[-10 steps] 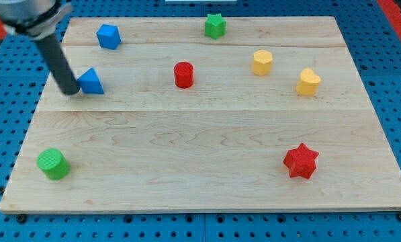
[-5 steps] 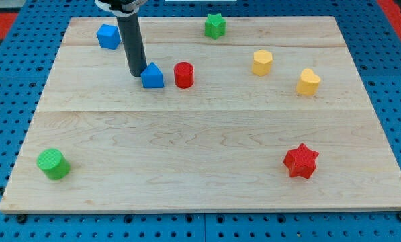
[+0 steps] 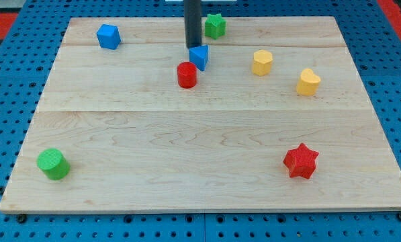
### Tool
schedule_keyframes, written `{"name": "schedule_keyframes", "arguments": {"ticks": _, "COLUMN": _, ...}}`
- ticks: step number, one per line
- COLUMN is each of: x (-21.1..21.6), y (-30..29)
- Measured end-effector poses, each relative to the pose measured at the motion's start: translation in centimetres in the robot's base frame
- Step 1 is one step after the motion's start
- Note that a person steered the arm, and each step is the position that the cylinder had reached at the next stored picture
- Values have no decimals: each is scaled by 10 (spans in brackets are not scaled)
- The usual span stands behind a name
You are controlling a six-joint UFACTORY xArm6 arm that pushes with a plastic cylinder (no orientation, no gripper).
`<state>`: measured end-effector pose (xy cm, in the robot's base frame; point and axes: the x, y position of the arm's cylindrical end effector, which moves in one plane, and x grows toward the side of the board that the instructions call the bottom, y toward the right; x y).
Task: Move the blue triangle parallel right to the green star
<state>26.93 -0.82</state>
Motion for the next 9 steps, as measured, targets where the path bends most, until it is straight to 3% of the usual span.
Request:
{"name": "schedule_keyframes", "arguments": {"ticks": 1, "x": 4, "y": -75}}
{"name": "schedule_keyframes", "arguments": {"ticks": 2, "x": 81, "y": -71}}
{"name": "schedule_keyframes", "arguments": {"ticks": 3, "x": 70, "y": -8}}
{"name": "schedule_keyframes", "arguments": {"ticks": 4, "x": -7, "y": 28}}
{"name": "schedule_keyframes", "arguments": {"ticks": 6, "x": 2, "y": -5}}
{"name": "schedule_keyframes", "arguments": {"ticks": 7, "x": -14, "y": 45}}
{"name": "schedule_keyframes", "arguments": {"ticks": 9, "x": -18, "y": -1}}
